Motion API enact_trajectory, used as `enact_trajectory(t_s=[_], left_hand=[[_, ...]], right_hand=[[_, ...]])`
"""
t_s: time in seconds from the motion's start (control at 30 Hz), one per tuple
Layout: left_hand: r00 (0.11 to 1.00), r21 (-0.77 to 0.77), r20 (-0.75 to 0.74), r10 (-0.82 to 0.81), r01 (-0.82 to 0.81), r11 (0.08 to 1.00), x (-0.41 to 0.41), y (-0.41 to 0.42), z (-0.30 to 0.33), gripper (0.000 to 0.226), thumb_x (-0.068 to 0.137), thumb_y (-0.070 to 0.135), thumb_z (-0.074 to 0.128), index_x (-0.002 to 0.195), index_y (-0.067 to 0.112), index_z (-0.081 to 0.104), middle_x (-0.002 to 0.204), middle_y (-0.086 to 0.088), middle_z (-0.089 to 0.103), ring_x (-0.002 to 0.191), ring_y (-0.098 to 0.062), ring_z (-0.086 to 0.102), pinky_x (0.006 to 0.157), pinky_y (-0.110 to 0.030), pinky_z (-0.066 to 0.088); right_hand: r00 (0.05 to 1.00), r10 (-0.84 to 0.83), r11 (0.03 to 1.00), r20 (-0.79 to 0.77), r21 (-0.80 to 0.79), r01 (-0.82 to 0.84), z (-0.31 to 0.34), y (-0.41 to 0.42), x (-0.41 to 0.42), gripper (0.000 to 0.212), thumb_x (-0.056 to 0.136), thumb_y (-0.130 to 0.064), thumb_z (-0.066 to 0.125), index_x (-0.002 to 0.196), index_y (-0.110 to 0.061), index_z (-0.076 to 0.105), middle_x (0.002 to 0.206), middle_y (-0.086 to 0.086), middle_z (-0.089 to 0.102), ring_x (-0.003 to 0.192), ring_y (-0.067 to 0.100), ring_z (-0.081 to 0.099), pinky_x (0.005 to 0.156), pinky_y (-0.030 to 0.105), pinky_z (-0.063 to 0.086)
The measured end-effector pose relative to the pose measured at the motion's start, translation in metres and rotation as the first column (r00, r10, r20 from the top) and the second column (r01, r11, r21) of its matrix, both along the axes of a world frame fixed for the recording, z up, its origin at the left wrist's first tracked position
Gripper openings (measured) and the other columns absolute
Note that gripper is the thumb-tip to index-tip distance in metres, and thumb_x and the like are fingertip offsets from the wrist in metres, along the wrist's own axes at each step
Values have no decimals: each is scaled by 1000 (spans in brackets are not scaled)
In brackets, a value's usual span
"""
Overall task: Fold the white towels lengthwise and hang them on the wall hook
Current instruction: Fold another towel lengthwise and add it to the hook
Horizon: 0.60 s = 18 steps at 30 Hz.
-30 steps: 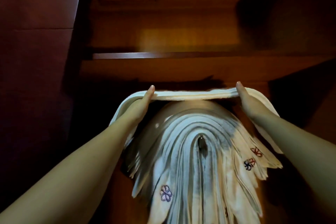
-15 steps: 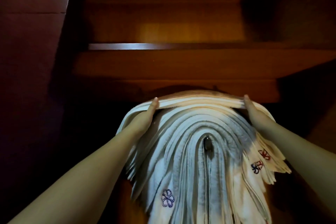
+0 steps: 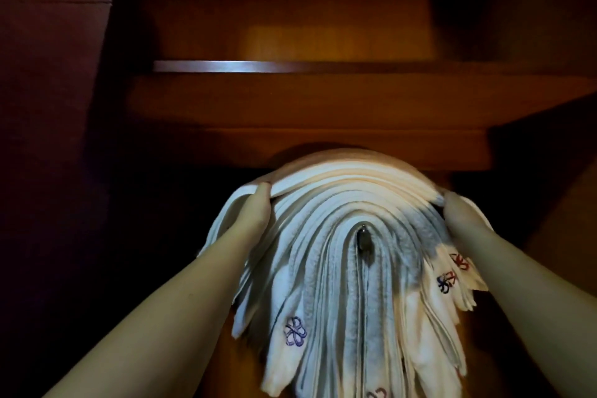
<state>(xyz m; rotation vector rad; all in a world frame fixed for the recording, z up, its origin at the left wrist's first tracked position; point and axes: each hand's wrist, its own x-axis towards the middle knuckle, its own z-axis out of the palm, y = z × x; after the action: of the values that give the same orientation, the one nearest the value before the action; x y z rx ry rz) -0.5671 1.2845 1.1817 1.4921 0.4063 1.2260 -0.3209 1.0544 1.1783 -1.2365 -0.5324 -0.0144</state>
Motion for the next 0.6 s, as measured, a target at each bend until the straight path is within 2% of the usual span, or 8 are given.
enact_trajectory(t_s=[0.1, 0.2, 0.3, 0.37, 0.47, 0.53, 0.57, 0.6], left_hand=[[1000, -75, 15, -5, 6, 997, -7, -21, -7, 62, 83, 63, 45, 116, 15, 67, 116, -14, 68, 108, -32, 61, 105, -45, 44], [993, -194, 119, -15, 38, 980, -17, -30, -18, 42, 95, 50, 52, 107, 12, 65, 103, -12, 68, 98, -29, 62, 94, -37, 46], [975, -337, 217, 36, 41, 940, -25, -23, -35, 48, 92, 51, 56, 112, 9, 66, 109, -15, 70, 95, -31, 66, 93, -40, 52], [954, -450, 282, 99, 41, 892, -27, -10, -49, 44, 91, 45, 57, 110, 7, 66, 106, -14, 70, 84, -31, 66, 75, -36, 54], [953, -520, 262, 149, 10, 854, -36, -14, -65, 51, 78, 45, 66, 103, 0, 61, 102, -16, 69, 79, -31, 65, 67, -33, 50], [960, -518, 242, 142, 4, 855, -39, -21, -69, 36, 95, 28, 60, 80, -1, 44, 82, -12, 55, 59, -22, 58, 67, -33, 46], [965, -533, 218, 149, -10, 846, -43, -26, -70, 35, 101, 22, 54, 76, 3, 38, 77, -7, 48, 53, -19, 55, 67, -34, 46], [969, -552, 201, 144, -9, 834, -45, -28, -71, 29, 102, 20, 52, 82, 1, 43, 77, -6, 49, 54, -18, 53, 59, -32, 50]], right_hand=[[990, 124, 990, -63, 79, -119, -9, 6, 5, 52, 83, -59, 61, 111, -16, 70, 104, 16, 72, 96, 30, 68, 92, 39, 52], [974, 206, 969, -94, 158, -190, -22, 11, 33, 65, 64, -63, 73, 112, -19, 72, 107, 14, 74, 97, 34, 72, 97, 50, 51], [969, 210, 962, -128, 202, -182, -22, 2, 7, 44, 78, -48, 69, 108, -16, 73, 104, 17, 73, 95, 33, 72, 90, 45, 55], [975, 172, 967, -142, 211, -140, -23, -5, -7, 31, 90, -38, 62, 107, -13, 71, 97, 18, 70, 88, 31, 69, 87, 40, 54], [972, 100, 981, -210, 183, -61, -28, -11, -8, 35, 93, -40, 57, 110, -11, 65, 98, 16, 66, 87, 30, 65, 88, 40, 51], [965, 46, 987, -260, 159, -5, -36, -17, -6, 42, 95, -41, 53, 120, -8, 61, 107, 18, 65, 98, 32, 64, 91, 42, 51], [961, 27, 990, -274, 143, 13, -41, -20, -6, 47, 93, -40, 53, 127, -7, 59, 113, 18, 64, 103, 33, 64, 90, 43, 52], [954, 14, 992, -301, 121, 24, -47, -23, -5, 49, 93, -38, 54, 130, -6, 58, 118, 17, 64, 103, 32, 64, 86, 42, 53]])
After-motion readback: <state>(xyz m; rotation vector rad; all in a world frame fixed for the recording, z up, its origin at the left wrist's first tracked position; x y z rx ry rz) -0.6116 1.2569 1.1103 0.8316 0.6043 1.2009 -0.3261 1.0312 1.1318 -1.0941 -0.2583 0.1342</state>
